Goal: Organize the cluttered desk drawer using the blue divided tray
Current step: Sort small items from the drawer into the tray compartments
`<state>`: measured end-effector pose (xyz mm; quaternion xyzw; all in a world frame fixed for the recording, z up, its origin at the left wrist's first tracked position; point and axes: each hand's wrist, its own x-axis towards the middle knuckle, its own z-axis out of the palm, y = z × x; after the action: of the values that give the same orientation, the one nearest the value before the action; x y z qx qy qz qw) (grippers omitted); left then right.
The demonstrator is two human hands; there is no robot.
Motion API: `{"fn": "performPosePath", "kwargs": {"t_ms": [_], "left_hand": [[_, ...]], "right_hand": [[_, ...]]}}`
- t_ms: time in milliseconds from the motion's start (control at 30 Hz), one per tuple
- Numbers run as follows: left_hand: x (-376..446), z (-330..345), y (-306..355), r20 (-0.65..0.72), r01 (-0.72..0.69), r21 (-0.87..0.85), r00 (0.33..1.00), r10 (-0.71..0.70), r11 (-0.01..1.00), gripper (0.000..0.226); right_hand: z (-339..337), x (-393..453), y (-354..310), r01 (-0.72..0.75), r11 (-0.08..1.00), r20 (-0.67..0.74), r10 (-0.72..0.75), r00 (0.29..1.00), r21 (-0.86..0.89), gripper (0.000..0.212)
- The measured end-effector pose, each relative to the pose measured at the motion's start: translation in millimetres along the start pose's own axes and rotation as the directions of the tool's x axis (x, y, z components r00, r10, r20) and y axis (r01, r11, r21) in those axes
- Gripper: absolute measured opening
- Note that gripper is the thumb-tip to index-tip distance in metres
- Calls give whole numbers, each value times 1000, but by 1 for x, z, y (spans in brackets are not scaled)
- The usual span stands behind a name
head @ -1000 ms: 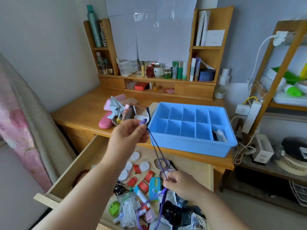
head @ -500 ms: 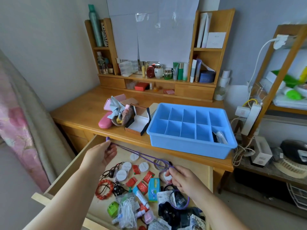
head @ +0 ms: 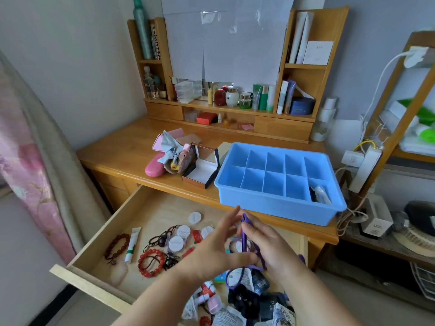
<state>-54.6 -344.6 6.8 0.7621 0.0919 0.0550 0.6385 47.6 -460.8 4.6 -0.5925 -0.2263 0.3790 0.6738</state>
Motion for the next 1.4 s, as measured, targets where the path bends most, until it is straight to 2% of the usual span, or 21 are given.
{"fn": "performPosePath", "kwargs": {"t_ms": [67, 133, 267, 333, 433, 500, 567, 667, 767, 867, 967, 1033, 1067, 1100, 1133, 1167, 1200, 1233, 1267, 1300, 1400], "left_hand": [[4, 16, -1, -11, -4, -72, 1000, 3, 997, 107], [7, 26, -5, -57, 4, -101, 998, -10, 995, 104], [8, 31, -10, -174, 50, -76, 983, -63, 996, 76], [6, 27, -9, -152, 83, -2, 985, -82, 997, 60], [0, 23, -4, -75, 102, 162, 993, -91, 982, 44], [-2, 23, -3, -86, 138, 193, 989, -123, 971, 42], [-1, 21, -4, -170, 173, 325, 978, -123, 930, 31], [-1, 10, -8, -205, 163, 466, 976, -74, 870, 12], [-6, -6, -3, -214, 131, 457, 976, -35, 880, 11], [-8, -17, 6, -167, 95, 333, 985, -40, 938, 16], [-3, -18, 12, -205, 61, 357, 979, 15, 932, 17], [-1, -22, 15, -270, 103, 378, 963, 3, 920, 21], [0, -25, 16, -272, 117, 413, 962, -1, 903, 23], [1, -28, 17, -247, 116, 469, 969, 4, 875, 24], [1, -30, 17, -208, 104, 526, 978, 9, 844, 24], [2, -31, 18, -162, 84, 562, 987, 9, 823, 24], [3, -31, 18, -118, 59, 566, 993, 10, 823, 24], [3, -28, 18, -82, 32, 531, 997, 13, 847, 24], [3, -25, 18, -63, 14, 450, 998, 16, 893, 23], [2, -22, 18, -74, 14, 318, 997, 10, 948, 23], [3, -13, 19, -168, 44, -210, 983, -80, 977, 24]], "right_hand": [[2, -4, -5, 4, 999, -35, -3, 999, 47, 19], [1, -5, -6, -7, 993, -61, 15, 998, 121, 23], [-5, -4, -7, -26, 946, -64, 49, 997, 323, 45], [-6, -1, -8, -24, 896, -100, 76, 992, 443, 51], [-3, 5, -6, -1, 788, -170, 134, 976, 615, 23], [1, 9, -2, -10, 739, -180, 177, 968, 674, 17], [4, 10, 2, -26, 731, -170, 192, 967, 682, 16], [0, 13, 4, -12, 804, -207, 167, 964, 594, 15], [-15, 14, 3, -78, 879, -290, 238, 927, 471, 12], [-19, 11, 10, -228, 817, -291, 427, 856, 530, 15], [-17, 5, 20, -306, 769, -263, 517, 815, 561, 28], [-19, -1, 23, -272, 846, -368, 460, 808, 459, 27], [-21, -2, 25, -228, 935, -483, 337, 808, 271, 22], [-22, -5, 24, -178, 983, -584, 124, 803, -37, 16], [-22, -8, 21, -79, 921, -571, -168, 803, -381, 11], [-19, -10, 16, 76, 756, -409, -433, 804, -650, 13], [-13, -11, 11, 235, 567, -172, -572, 802, -789, 22], [-7, -10, 8, 353, 410, 43, -600, 799, -841, 32], [-1, -9, 8, 425, 323, 178, -579, 795, -846, 39], [3, -8, 10, 455, 334, 228, -540, 810, -825, 42], [11, -8, 6, 334, 782, 114, -324, 939, -527, 38]]}}
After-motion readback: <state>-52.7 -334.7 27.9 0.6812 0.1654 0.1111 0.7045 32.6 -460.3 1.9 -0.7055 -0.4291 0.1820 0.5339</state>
